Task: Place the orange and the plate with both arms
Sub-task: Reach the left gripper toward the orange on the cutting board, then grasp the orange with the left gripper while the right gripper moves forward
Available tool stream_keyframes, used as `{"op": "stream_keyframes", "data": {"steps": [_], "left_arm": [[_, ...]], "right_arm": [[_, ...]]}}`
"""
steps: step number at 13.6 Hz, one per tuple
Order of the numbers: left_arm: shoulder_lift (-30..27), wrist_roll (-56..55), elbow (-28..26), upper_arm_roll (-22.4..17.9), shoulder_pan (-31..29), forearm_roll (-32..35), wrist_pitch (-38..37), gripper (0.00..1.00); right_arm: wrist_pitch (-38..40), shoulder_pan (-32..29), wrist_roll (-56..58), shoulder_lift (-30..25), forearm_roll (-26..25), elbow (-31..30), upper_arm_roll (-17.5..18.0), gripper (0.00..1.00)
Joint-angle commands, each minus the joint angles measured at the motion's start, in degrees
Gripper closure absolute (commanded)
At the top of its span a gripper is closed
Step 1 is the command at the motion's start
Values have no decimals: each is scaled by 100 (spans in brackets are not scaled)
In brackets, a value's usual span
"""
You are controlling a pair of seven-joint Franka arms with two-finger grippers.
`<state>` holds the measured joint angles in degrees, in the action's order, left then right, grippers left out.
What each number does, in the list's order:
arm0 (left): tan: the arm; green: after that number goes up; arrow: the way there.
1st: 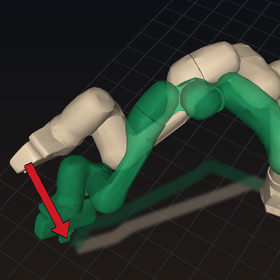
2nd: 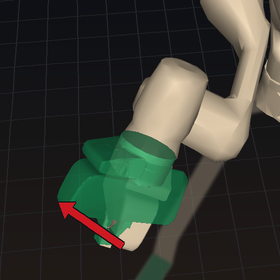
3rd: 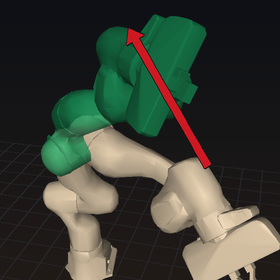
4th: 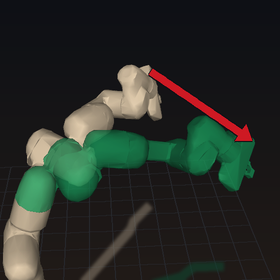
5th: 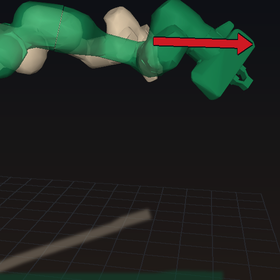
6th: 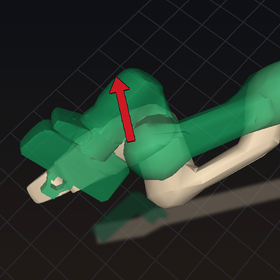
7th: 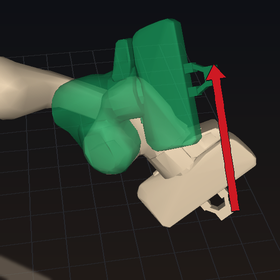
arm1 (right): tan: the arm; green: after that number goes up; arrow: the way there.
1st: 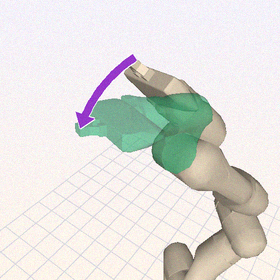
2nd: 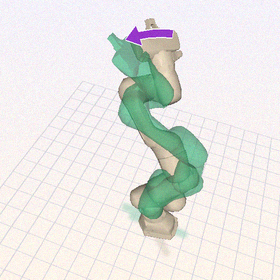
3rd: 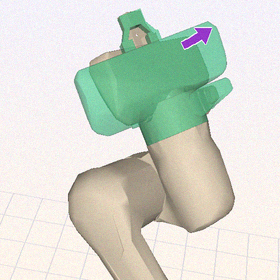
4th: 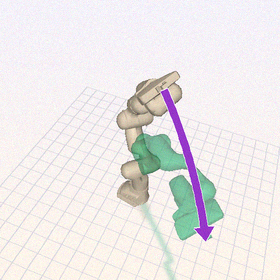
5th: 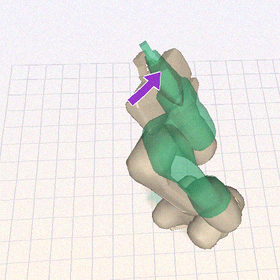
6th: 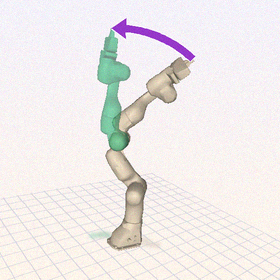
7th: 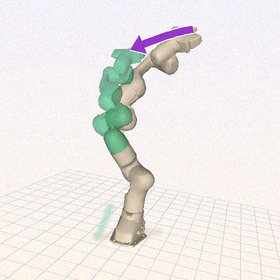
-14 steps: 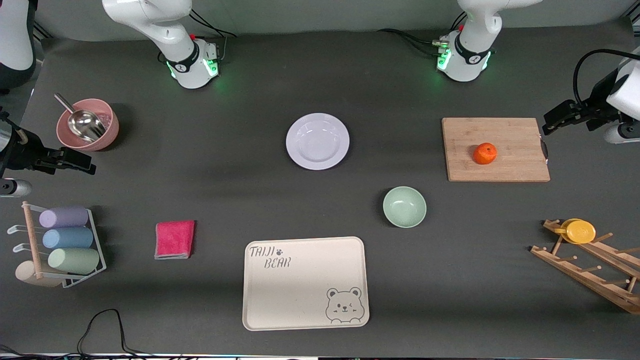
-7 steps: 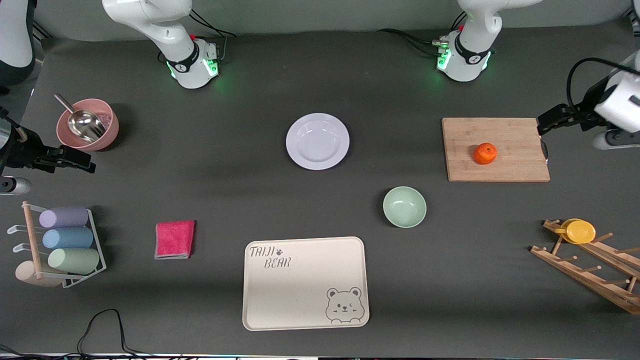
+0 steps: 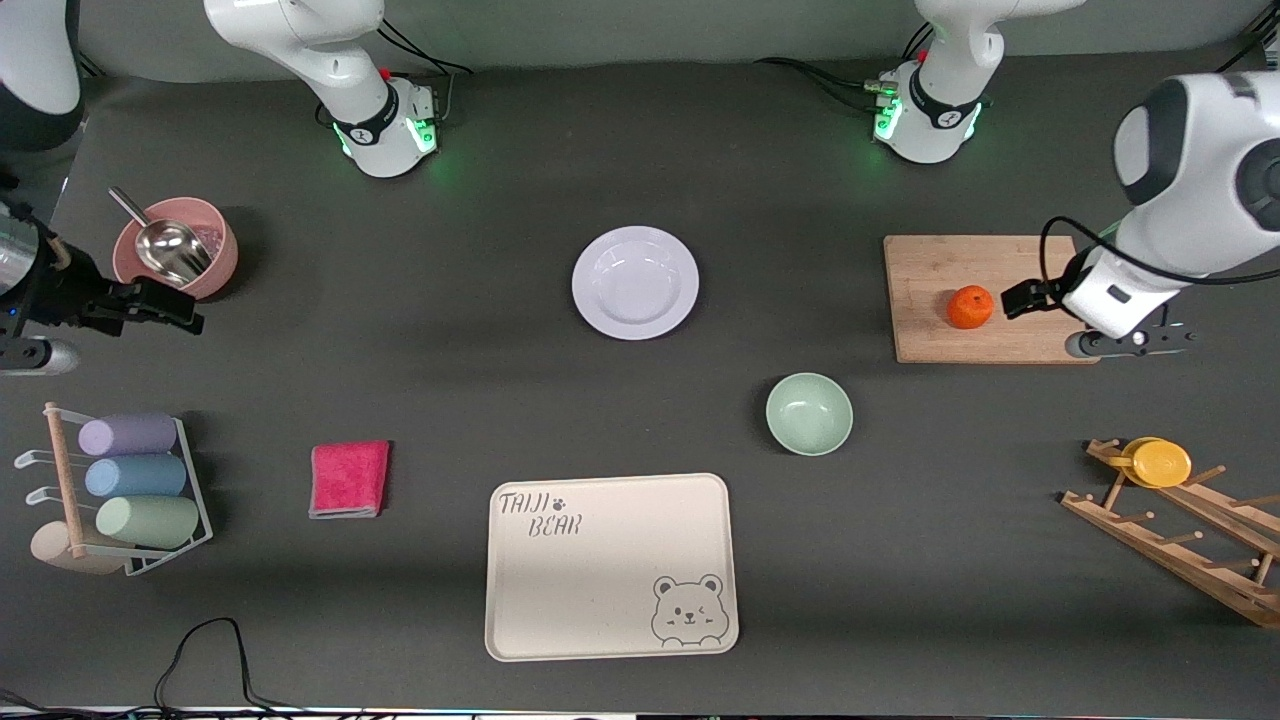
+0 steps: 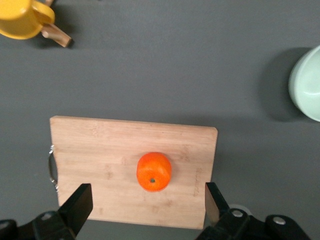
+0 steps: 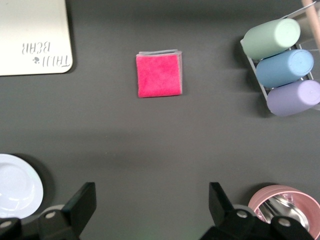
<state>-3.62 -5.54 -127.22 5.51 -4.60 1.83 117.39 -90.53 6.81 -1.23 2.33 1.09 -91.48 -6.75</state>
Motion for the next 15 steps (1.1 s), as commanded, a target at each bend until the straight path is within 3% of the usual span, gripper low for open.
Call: {"op": "stream_keyframes", "data": {"steps": [1,5,7,11,15], "left_arm": [[-412,-123,-1189,-6,-93,80,1125,0],[-395,-140,-2209,3,-155,80,2373,0],[-351,-140,-2605,-6,-155,72,2954,0],[-114,-132,-2694,-6,-164,80,3228,0],[97,-140,-2958,-6,-173,72,3781,0]], "right_arm": [[-245,390,-674,-873,-38,-949,-11,0],[-587,1242,-1615,-1787,-38,-2030,-11,0],[-693,1611,-2046,-1982,-30,-2391,7,0],[-1316,1841,-2452,-2719,-30,-3497,419,0],[-1169,1833,-2111,-2730,311,-3684,482,0]]}}
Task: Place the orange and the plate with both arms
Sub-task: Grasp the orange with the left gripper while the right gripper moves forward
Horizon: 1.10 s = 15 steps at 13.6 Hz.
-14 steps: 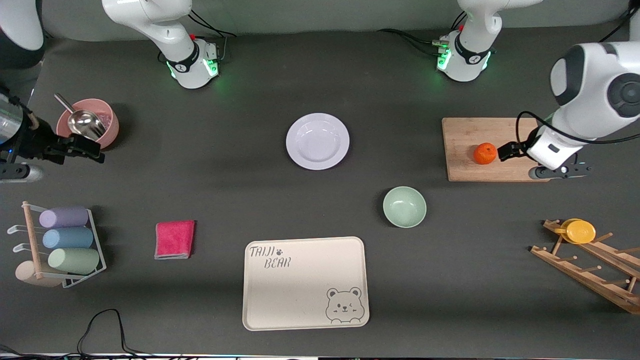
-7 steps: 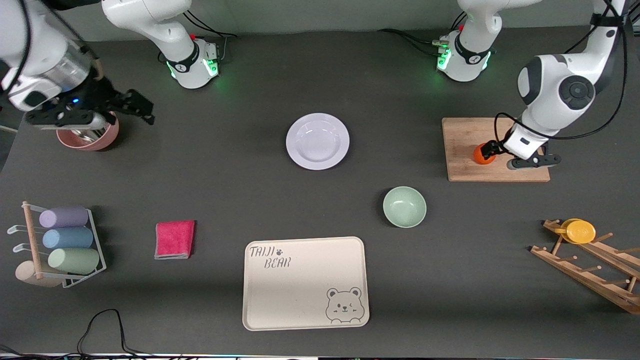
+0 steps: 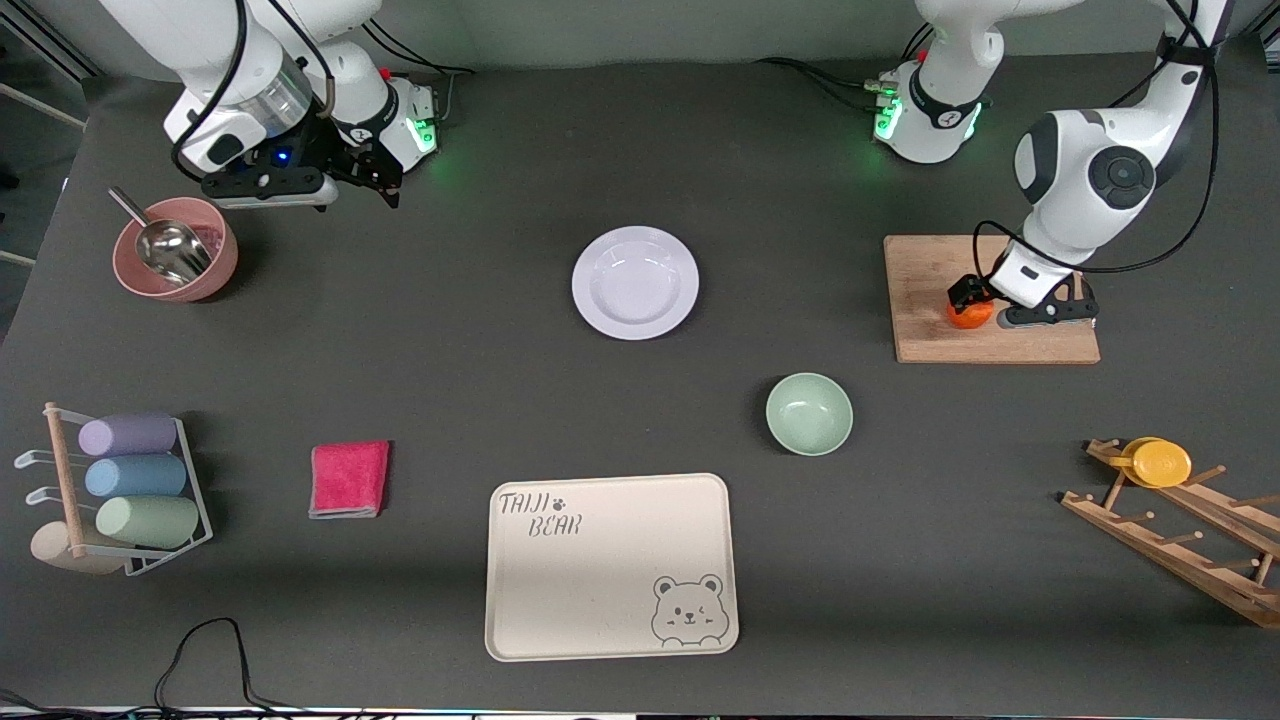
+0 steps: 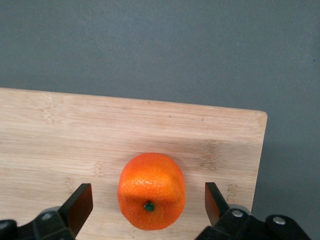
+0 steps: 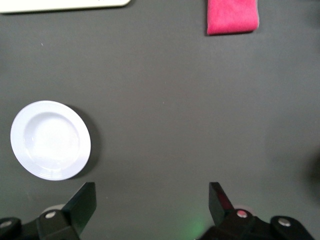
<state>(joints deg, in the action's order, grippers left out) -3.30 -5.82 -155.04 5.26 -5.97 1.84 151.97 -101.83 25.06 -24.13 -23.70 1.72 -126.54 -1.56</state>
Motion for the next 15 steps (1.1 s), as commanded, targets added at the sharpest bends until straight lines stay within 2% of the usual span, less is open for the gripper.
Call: {"op": "stream_keyframes", "data": {"steps": [1,5,6,7,9,10,13,15], "left_arm": [[136,-113,-228,19,-36,71,489,0],[408,-113,-369,19,-159,71,948,1],[444,-113,-369,19,-159,71,992,6],[453,-113,-369,19,-159,71,983,26],[453,-113,-360,19,-159,71,905,83],[453,-121,-351,19,-159,71,861,100],[147,-95,-194,46,-142,45,134,100],[-353,-104,165,98,-10,-52,-962,100]], "right_arm": [[-4,-18,589,-109,485,-212,-46,0],[-388,-194,1216,-109,1513,-730,-99,0],[-643,-220,1400,-109,1741,-949,-116,0],[-1037,-221,1698,-109,2066,-1221,-116,0],[-1732,-221,2313,-48,2926,-1748,-116,0],[-1953,-229,2655,22,3243,-1925,-116,0],[-2358,-291,3788,391,4456,-2242,-116,0],[-2612,-335,4563,672,5238,-2436,-116,0]]}}
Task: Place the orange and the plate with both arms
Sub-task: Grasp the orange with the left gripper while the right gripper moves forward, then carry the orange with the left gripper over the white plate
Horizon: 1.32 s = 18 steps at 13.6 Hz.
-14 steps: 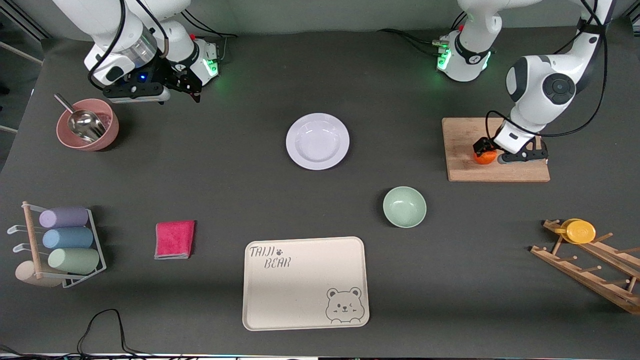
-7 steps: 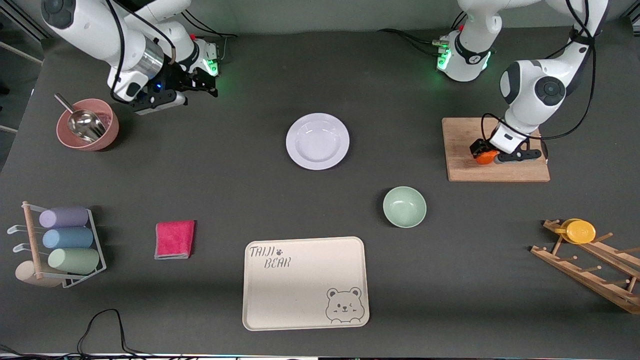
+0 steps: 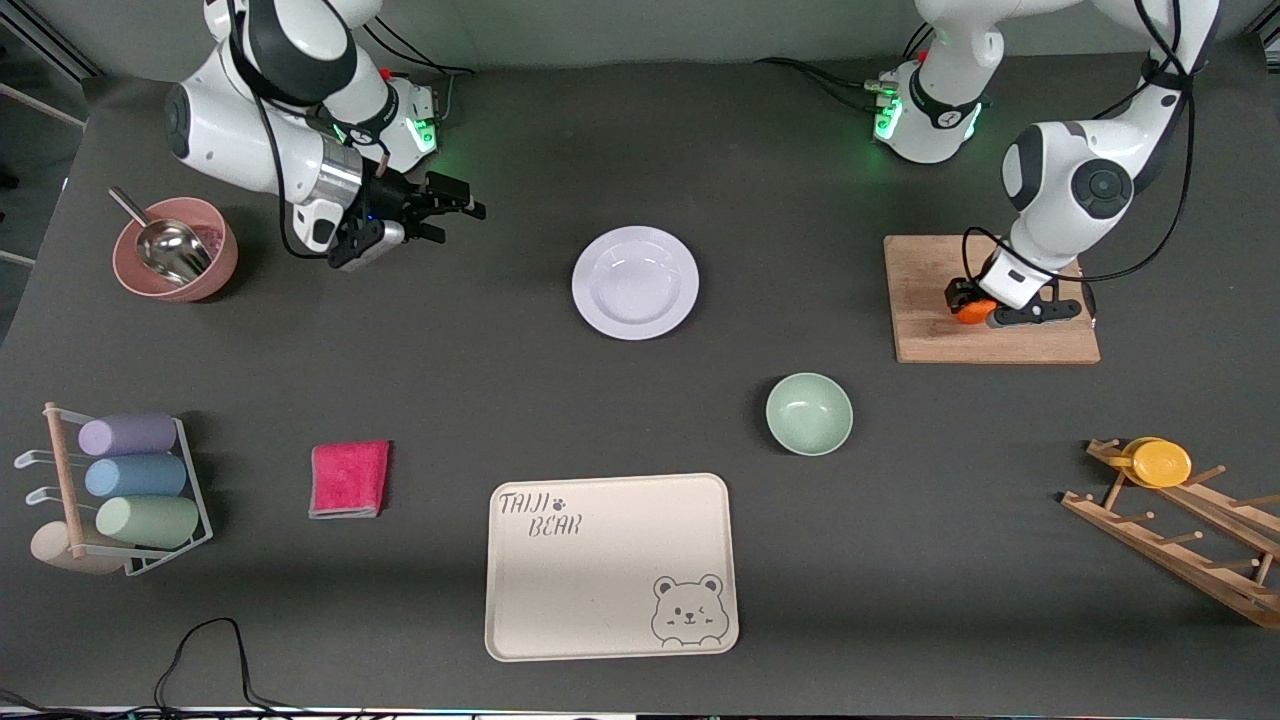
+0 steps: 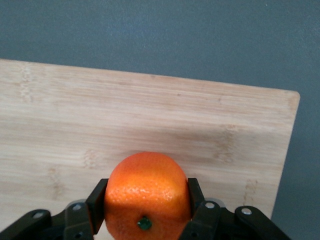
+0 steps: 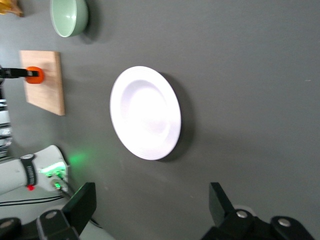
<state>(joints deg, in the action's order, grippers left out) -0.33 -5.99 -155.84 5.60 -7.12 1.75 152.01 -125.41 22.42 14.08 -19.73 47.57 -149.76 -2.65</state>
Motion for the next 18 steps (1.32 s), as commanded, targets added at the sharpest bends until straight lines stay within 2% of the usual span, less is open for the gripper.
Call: {"op": "stream_keyframes", "data": {"steps": [1,3,4,7,10,12,14,16,18], "left_arm": [[-818,-95,526,64,279,-200,-1598,100],[-1143,-95,1097,64,744,-866,-2628,100],[-1197,-122,1361,64,1121,-1113,-2885,100],[-1145,-585,2003,73,1965,-1492,-3115,100],[-787,-2409,2898,152,3020,-1766,-3607,100],[-103,-3632,3654,371,3574,-1766,-3521,100],[784,-4704,4410,608,4014,-1679,-3057,100],[1358,-5524,4528,627,4576,-1251,-2180,100],[1631,-5868,4510,627,4806,-819,-1921,100]], "right_arm": [[-342,-71,1137,424,945,-193,-16,0],[-361,-71,2050,784,1874,-290,-25,0],[-370,-71,2473,969,2384,-326,-25,0],[-361,-71,3564,1549,3257,-361,-34,0],[-326,-71,4706,2182,4135,-361,-113,0],[-299,-71,5260,2542,4523,-352,-174,0],[-107,-63,5727,2902,5032,-344,-192,0],[8,-63,6079,3219,5340,-317,-192,0],[43,-54,6203,3387,5482,-282,-192,0]]}}
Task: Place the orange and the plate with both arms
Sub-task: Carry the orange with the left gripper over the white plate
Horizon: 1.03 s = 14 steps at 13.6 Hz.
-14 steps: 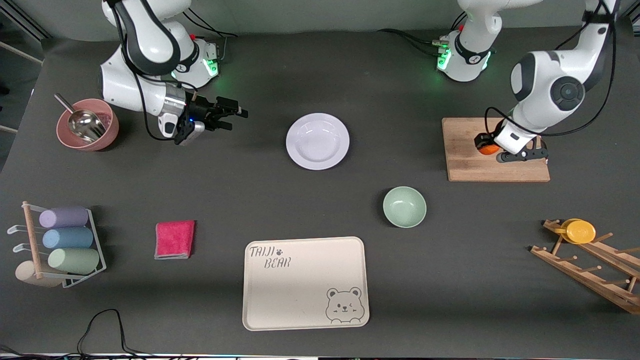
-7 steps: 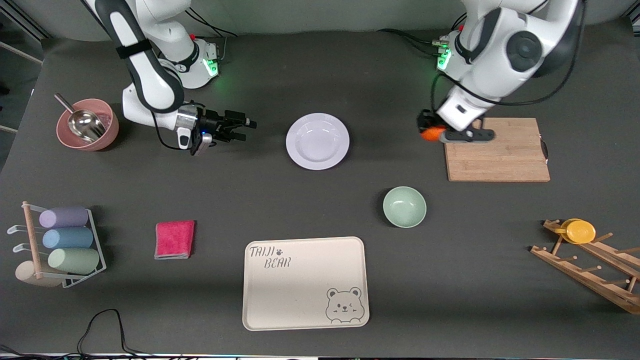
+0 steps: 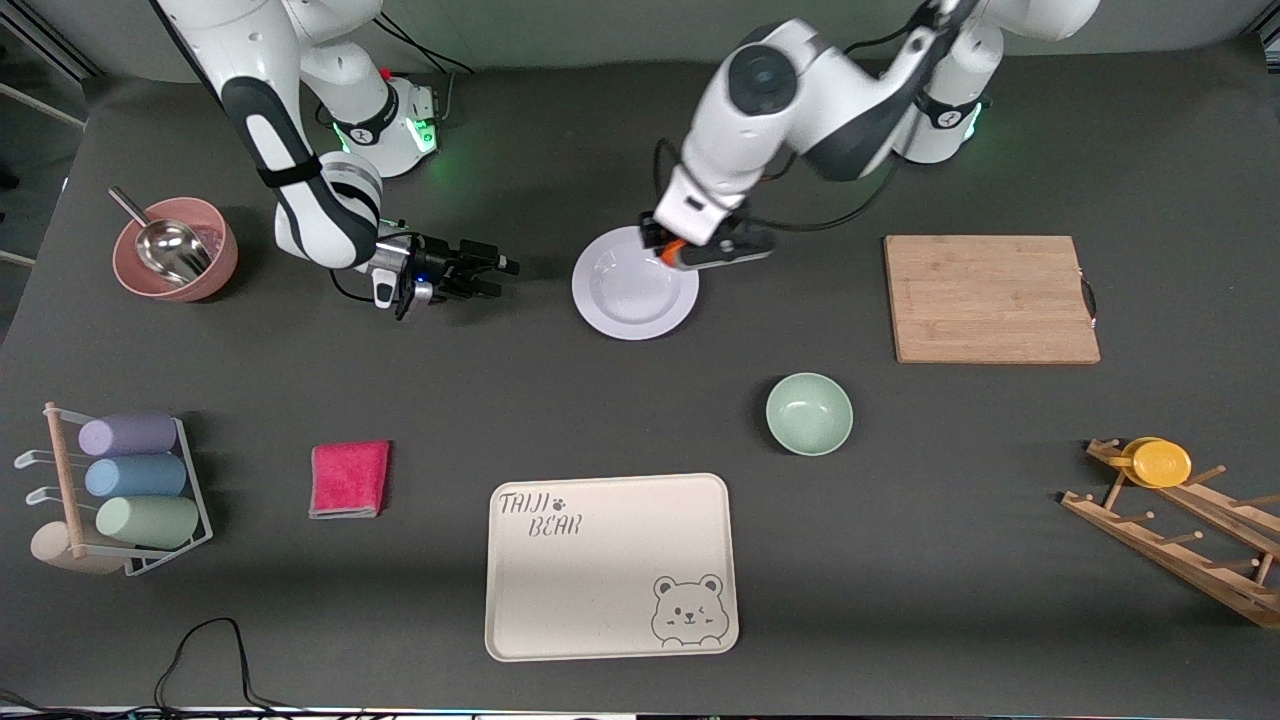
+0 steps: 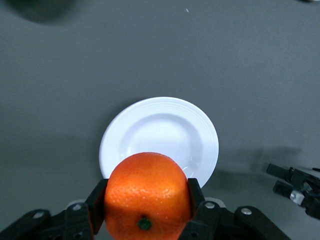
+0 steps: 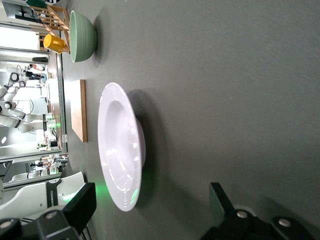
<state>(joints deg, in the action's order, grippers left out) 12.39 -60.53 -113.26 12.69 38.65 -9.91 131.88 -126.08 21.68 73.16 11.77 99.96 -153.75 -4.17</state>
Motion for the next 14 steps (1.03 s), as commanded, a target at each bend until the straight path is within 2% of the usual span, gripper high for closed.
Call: {"op": "stream_keyframes", "data": {"steps": [1,4,7,10,11,12,14], "left_arm": [[491,-554,235,-83,422,506,92,100],[825,-1214,243,-83,670,1182,214,100],[1238,-1452,243,-92,881,1280,706,100],[1493,-1575,243,-92,1020,1561,822,100],[1633,-1662,261,-118,1126,1597,961,100],[1678,-1811,261,-118,1127,1632,1180,100],[1722,-1848,261,-127,1110,1868,1252,100]], "right_arm": [[110,21,304,307,261,126,-40,0],[189,12,338,431,270,196,-40,0],[356,21,496,580,349,213,-118,0],[514,12,699,677,463,222,-119,0],[514,12,725,686,472,222,-119,2],[514,12,726,695,472,222,-119,9],[514,12,717,695,472,222,-119,27]]}}
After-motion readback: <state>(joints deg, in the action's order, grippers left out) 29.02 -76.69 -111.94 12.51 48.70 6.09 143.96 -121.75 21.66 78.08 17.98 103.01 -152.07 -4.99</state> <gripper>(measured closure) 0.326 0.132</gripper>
